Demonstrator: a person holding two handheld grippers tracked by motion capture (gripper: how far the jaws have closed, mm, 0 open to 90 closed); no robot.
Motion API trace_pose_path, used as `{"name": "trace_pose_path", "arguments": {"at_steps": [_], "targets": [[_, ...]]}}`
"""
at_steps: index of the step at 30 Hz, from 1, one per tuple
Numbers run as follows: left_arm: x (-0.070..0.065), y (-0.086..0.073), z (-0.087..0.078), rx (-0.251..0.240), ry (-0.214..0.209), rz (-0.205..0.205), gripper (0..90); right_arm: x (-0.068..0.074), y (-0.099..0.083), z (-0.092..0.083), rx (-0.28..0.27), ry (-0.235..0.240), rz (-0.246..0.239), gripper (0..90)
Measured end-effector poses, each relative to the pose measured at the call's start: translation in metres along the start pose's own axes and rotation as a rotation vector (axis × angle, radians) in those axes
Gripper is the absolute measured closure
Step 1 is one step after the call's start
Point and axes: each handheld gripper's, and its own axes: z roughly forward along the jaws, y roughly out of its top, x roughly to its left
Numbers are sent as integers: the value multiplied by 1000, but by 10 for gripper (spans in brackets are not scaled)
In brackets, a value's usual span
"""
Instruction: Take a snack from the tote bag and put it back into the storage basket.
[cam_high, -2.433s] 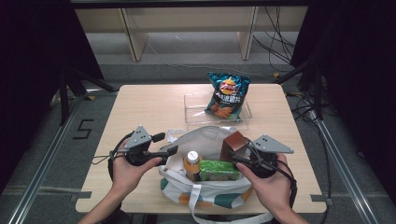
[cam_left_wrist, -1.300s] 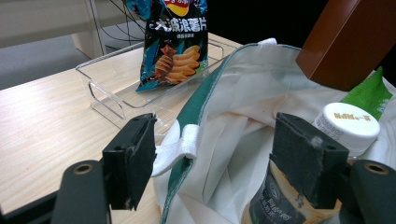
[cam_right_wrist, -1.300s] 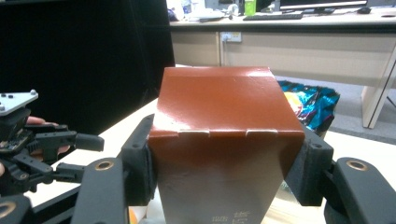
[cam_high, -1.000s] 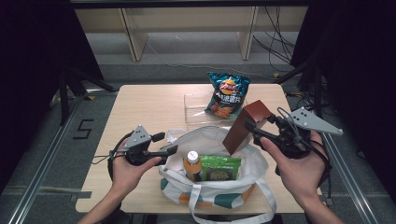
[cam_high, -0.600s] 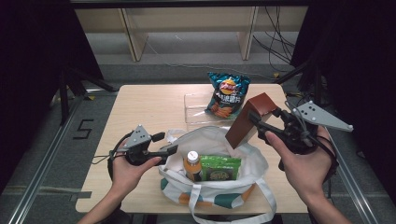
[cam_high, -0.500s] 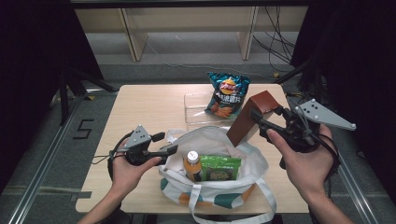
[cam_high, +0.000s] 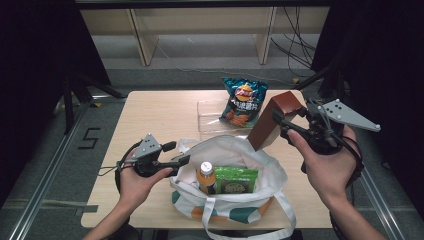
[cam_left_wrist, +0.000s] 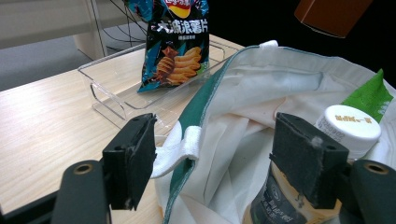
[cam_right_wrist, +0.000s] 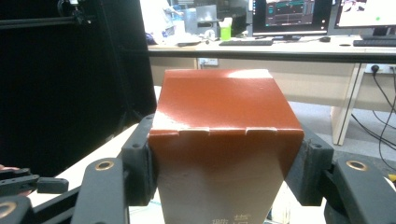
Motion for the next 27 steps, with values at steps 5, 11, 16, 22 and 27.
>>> {"name": "trace_pose_path", "arguments": {"at_steps": [5, 11, 16, 22, 27], "targets": [[0, 0, 0, 1, 1, -1, 297, -2, 2, 4, -11, -11, 12, 393], [0, 0, 0, -1, 2, -3, 297, -4, 3, 7, -18, -17, -13, 393], [0, 0, 0, -2, 4, -6, 297, -6, 2, 12, -22, -33, -15, 393], [0, 0, -1, -4, 3, -4, 296, -8, 0, 18, -69, -41, -43, 393], [1, 0, 0, -2, 3, -3, 297, -9, -1, 23, -79, -52, -50, 393]]}}
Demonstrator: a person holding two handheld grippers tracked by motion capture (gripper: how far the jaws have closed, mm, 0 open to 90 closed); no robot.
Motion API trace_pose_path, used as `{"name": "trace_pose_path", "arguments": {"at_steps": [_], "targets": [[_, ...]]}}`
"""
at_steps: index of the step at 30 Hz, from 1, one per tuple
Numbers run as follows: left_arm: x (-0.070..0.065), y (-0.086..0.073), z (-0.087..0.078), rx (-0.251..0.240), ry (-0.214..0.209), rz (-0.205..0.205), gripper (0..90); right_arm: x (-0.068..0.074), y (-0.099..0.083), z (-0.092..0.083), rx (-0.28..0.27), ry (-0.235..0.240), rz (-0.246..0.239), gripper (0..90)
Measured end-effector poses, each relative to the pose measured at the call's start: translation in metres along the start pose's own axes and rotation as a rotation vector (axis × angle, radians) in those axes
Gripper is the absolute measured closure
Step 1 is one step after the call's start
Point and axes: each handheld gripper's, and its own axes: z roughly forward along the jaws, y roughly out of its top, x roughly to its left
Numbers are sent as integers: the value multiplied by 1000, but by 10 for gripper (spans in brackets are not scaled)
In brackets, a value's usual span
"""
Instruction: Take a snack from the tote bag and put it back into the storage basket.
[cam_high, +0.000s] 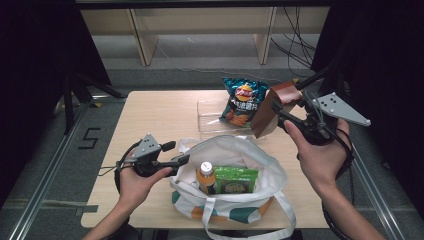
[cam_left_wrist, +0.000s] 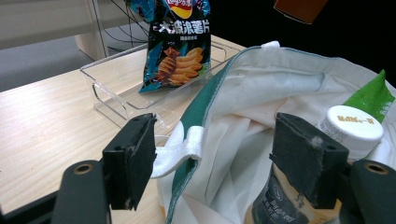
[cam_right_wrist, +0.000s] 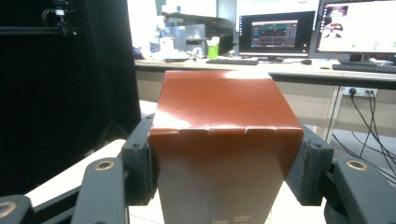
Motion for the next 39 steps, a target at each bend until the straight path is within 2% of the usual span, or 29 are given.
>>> {"name": "trace_pose_path", "arguments": {"at_steps": [2, 4, 7, 8, 9, 11, 14, 16, 24, 25, 26, 33, 34, 39], "targets": [[0, 0, 0, -2, 0, -1, 297, 0, 0, 2, 0, -5, 12, 393], [0, 0, 0, -3, 0, -2, 297, -2, -1, 6, -7, -13, -3, 393], [0, 0, 0, -2, 2, -4, 296, -3, -2, 10, -3, -25, 0, 393], [0, 0, 0, -2, 1, -2, 297, -3, -3, 11, 5, -28, 19, 393], [0, 0, 0, 0, 1, 0, 297, -5, -3, 13, 0, -29, -2, 393], [0, 0, 0, -1, 2, -4, 297, -5, -4, 16, 5, -40, 7, 393], [0, 0, 0, -2, 2, -3, 297, -8, -5, 22, -2, -54, -6, 393], [0, 0, 0, -1, 0, 0, 296, -9, -6, 26, 7, -56, 7, 393], [0, -1, -1, -3, 2, -5, 297, -14, -9, 46, 16, -89, 1, 393], [0, -1, -1, -2, 1, -5, 297, -13, -9, 48, 27, -94, 27, 393], [1, -1, -1, -2, -1, 0, 297, -15, -10, 51, 24, -91, 12, 393], [0, -1, -1, -1, 1, -1, 297, -17, -16, 70, 38, -127, 41, 393], [1, -1, -1, -8, -7, -8, 297, -19, -18, 73, 39, -128, 25, 393], [1, -1, -1, -6, -5, -6, 297, -20, -26, 85, 54, -148, 36, 393]]}}
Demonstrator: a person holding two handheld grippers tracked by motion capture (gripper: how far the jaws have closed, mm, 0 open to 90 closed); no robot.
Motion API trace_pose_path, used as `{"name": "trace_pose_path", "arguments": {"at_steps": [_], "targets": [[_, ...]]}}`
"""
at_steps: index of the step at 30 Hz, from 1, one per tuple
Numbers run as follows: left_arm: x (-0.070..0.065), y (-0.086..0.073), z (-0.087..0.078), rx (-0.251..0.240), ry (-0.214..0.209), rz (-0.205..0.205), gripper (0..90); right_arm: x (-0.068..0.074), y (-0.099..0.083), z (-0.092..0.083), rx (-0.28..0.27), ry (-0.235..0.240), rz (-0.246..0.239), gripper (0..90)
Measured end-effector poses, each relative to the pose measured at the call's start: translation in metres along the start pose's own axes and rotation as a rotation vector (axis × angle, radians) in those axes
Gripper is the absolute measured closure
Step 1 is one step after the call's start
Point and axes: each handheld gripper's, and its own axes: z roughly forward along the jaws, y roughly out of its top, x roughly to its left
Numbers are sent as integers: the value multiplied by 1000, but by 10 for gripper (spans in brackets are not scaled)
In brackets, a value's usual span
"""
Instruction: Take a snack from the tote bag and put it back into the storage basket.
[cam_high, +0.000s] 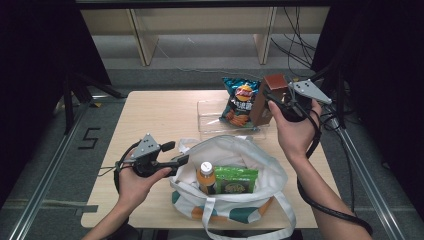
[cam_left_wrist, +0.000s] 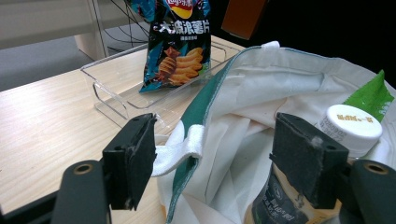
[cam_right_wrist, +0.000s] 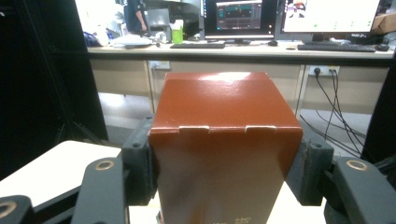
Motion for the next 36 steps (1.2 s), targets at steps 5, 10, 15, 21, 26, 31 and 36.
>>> {"name": "trace_pose_path", "arguments": {"at_steps": [5, 10, 15, 21, 26, 31, 36], "targets": [[0, 0, 0, 1, 1, 1, 297, -1, -5, 10, 19, -26, -8, 393], [0, 0, 0, -2, -3, -1, 297, -1, -8, 20, 24, -40, -6, 393], [0, 0, 0, -3, -5, -1, 296, -1, -13, 28, 31, -50, -17, 393], [0, -1, 0, -2, -5, 0, 296, 1, -16, 34, 32, -63, -16, 393], [0, -1, 0, 5, 1, 0, 297, 1, -19, 39, 34, -75, -19, 393], [0, -1, 0, -2, -6, 2, 297, 1, -24, 42, 44, -88, -9, 392], [0, -2, 0, 9, -2, 5, 297, 0, -26, 45, 42, -88, -6, 392]]}}
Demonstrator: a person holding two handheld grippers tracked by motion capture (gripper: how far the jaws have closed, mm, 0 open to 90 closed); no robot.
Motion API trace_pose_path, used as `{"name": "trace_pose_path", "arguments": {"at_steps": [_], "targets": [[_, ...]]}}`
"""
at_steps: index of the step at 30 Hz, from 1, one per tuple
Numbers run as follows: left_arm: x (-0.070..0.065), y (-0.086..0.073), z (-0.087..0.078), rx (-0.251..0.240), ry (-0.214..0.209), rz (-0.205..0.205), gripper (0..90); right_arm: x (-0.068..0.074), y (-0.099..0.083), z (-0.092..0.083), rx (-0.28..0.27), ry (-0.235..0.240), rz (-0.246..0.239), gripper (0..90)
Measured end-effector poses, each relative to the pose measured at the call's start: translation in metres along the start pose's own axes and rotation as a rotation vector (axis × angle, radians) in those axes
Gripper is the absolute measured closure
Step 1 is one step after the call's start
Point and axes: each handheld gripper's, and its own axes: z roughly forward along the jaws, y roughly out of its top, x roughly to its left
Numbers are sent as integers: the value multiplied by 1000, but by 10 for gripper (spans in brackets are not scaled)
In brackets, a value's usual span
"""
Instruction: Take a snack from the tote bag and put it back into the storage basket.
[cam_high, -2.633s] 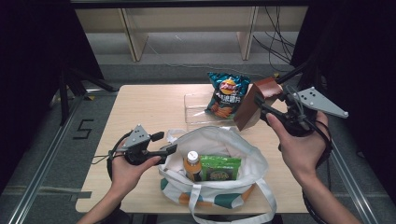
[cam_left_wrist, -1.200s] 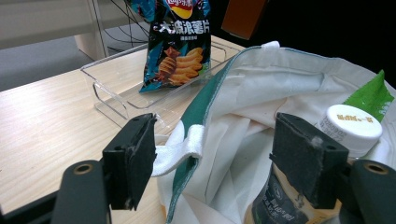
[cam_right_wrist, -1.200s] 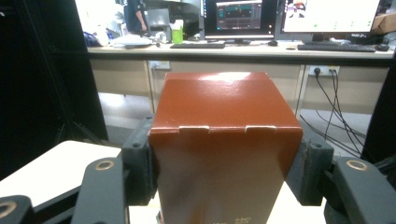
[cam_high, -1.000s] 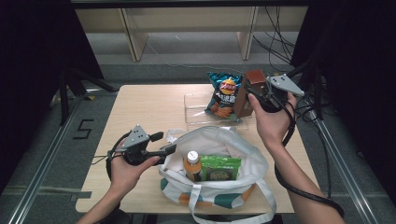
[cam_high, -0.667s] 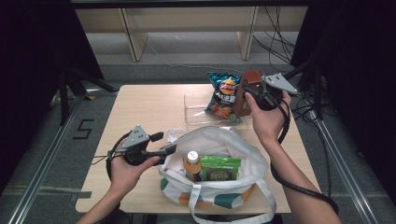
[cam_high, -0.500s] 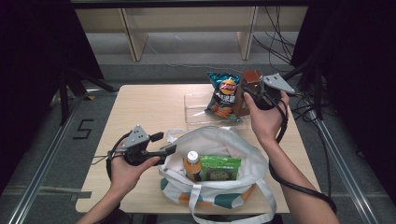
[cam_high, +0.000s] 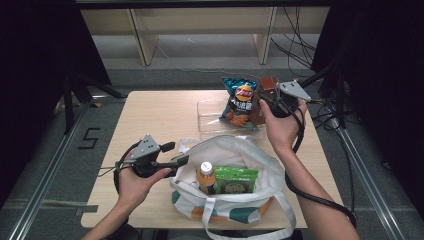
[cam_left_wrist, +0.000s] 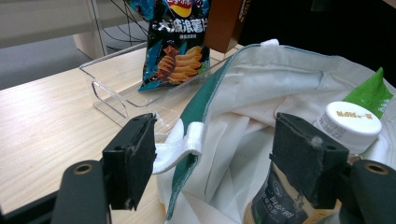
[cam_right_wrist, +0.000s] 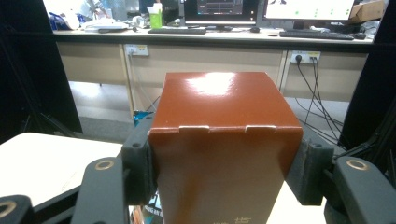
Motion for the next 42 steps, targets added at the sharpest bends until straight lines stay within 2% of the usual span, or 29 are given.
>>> {"name": "trace_pose_path", "arguments": {"at_steps": [4, 7, 9, 11, 17, 22, 25, 27, 32, 38, 42], "targets": [[0, 0, 0, -1, 0, -2, 297, 0, -1, 2, 2, -7, 5, 392], [0, 0, 0, 2, -2, 3, 297, -1, -4, 6, -3, -6, -23, 392], [-1, 0, 0, 2, -1, -1, 297, 0, -5, 6, 4, -14, 4, 392], [-1, 0, 0, 2, -1, -2, 296, -1, -6, 8, 2, -13, -10, 392], [-1, 0, 1, 2, -3, 0, 296, -1, -6, 10, 7, -22, 14, 392], [-1, 0, 1, 1, -4, 5, 297, -4, -7, 13, 8, -21, -16, 392], [-1, 0, 1, 1, -5, 4, 296, -3, -9, 14, 27, -37, 13, 392], [-1, 0, 1, 1, -5, 4, 297, -3, -11, 15, 20, -38, 24, 392], [0, 0, 1, 1, -5, 7, 296, -4, -12, 13, 28, -44, 7, 392], [-2, 0, 2, 5, -12, 9, 297, -4, -13, 12, 48, -55, 32, 393], [-1, 0, 1, 1, -6, 7, 297, -3, -12, 10, 68, -58, 28, 393]]}}
